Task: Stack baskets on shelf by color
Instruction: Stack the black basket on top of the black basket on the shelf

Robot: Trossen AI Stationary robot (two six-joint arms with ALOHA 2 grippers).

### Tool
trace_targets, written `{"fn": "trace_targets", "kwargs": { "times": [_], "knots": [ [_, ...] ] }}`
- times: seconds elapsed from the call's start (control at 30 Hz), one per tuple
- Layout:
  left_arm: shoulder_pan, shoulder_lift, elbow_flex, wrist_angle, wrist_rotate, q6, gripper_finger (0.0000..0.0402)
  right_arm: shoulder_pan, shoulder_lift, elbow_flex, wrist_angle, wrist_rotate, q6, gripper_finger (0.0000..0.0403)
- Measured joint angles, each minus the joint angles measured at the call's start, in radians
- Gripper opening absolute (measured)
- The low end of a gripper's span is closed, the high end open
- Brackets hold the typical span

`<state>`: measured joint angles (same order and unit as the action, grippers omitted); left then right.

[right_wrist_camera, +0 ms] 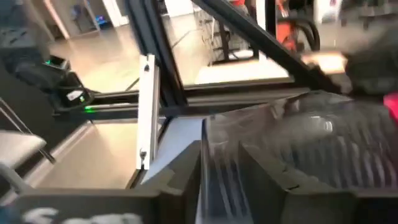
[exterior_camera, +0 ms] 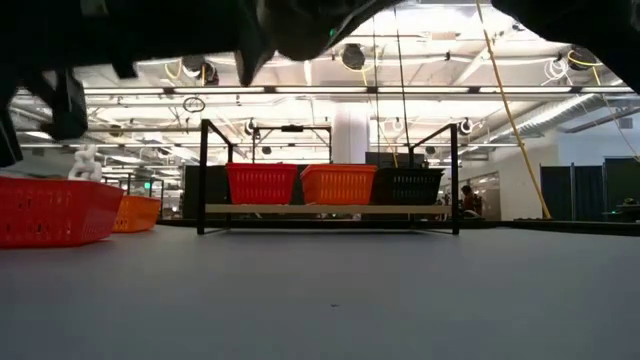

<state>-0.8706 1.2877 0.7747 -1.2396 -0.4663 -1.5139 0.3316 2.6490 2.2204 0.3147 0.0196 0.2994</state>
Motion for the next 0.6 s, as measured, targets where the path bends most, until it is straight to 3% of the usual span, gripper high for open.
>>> {"fn": "trace_targets", "kwargs": {
  "times": [0.27,0.43,0.6],
  "knots": [
    [-0.074,0.0,0.045,0.003,0.041,0.0,0.0232,-0.04,-0.006,-0.063,-0.146,-0.037,0.084,0.0181],
    [-0.166,0.0,0.096,0.048,0.133,0.0,0.0232,-0.044,-0.03,-0.074,-0.211,-0.076,0.076,0.0188],
    [-0.276,0.007,0.093,0.263,0.225,0.039,0.0232,-0.013,-0.108,-0.071,-0.393,-0.048,0.017,0.0181]
  ]
}}
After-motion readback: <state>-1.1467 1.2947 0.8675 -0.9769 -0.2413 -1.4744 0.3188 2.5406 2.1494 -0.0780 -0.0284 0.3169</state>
